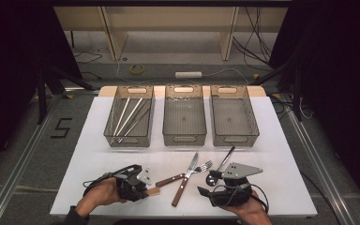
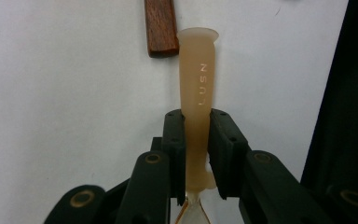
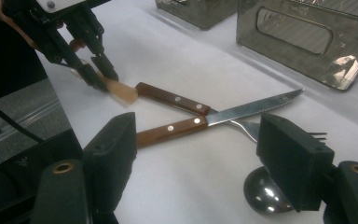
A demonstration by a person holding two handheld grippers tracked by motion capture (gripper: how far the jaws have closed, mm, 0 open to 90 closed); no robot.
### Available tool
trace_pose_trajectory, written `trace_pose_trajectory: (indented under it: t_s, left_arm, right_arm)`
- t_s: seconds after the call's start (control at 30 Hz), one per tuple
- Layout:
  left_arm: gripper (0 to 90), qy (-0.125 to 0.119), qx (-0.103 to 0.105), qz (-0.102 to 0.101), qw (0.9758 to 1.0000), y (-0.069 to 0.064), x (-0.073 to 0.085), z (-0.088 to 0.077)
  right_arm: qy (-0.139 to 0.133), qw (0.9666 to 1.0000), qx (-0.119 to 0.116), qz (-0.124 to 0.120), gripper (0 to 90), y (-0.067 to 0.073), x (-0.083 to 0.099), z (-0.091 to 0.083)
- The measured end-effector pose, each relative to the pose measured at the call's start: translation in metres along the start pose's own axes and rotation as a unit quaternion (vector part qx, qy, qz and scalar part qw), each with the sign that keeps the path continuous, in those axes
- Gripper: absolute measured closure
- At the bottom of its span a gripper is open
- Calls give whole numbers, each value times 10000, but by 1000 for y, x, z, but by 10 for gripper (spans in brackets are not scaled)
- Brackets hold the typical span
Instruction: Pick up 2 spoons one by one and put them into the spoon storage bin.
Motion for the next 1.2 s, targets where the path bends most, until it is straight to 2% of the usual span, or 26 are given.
trace_pose_trajectory:
  t_s: [0.2, 0.23, 0.3, 0.43, 0.5, 0.53, 0.57, 0.7, 0.73, 0.8, 0.97, 1.03, 1.1, 1.2]
  left_arm:
    - [770, -23, 108, -210, 9997, 2, 1, -5]
    - [770, -47, 200, -308, 9993, 3, 2, -7]
    - [771, -107, 231, -427, 9988, 5, 2, -11]
    - [771, -419, 378, -688, 9960, 8, 1, -20]
    - [771, -568, 399, -858, 9939, 11, 0, -24]
    - [771, -711, 396, -1004, 9916, 13, -1, -27]
    - [771, -778, 406, -1062, 9905, 14, -1, -29]
    - [771, -1206, 264, -1427, 9820, 18, -6, -37]
    - [771, -1323, 240, -1520, 9792, 20, -7, -40]
    - [771, -1473, 204, -1655, 9749, 22, -9, -43]
    - [771, -1761, -27, -1879, 9663, 30, -13, -50]
    - [770, -1802, -127, -1896, 9651, 33, -17, -50]
    - [771, -1841, -98, -1911, 9641, 36, -22, -50]
    - [770, -1935, -161, -1920, 9620, 41, -31, -51]
  right_arm:
    - [4, 10000, 6, -7, 303, 0, 0, 0]
    - [-10, 10000, 7, -3, 303, 0, 0, 0]
    - [-22, 10000, -1, 2, 303, -1, 0, 0]
    - [-26, 10000, 13, 3, 303, -1, 0, -1]
    - [-30, 10000, 32, 13, 303, -1, 0, -1]
    - [-30, 10000, 48, 15, 303, -2, 0, -1]
    - [-29, 10000, 68, 28, 302, -2, 0, -2]
    - [-36, 9998, 154, 75, 301, -4, 0, -2]
    - [-35, 9998, 175, 95, 301, -4, 1, -2]
    - [-44, 9997, 195, 123, 301, -5, 1, -3]
    - [-43, 9996, 221, 159, 301, -7, 1, -3]
    - [-59, 9996, 222, 171, 301, -7, 1, -3]
    - [-40, 9996, 226, 177, 301, -8, 2, -2]
    - [-79, 9995, 231, 190, 301, -8, 2, -3]
Point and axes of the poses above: each handheld gripper's, and its own axes: z roughly forward along the jaws, x roughly out of its underside, y roughly to its left, the point moved 2 cm from there along z, roughly forward along the jaws, and after that the axes turned 9 degrees about -z, right-handed, at the moved point
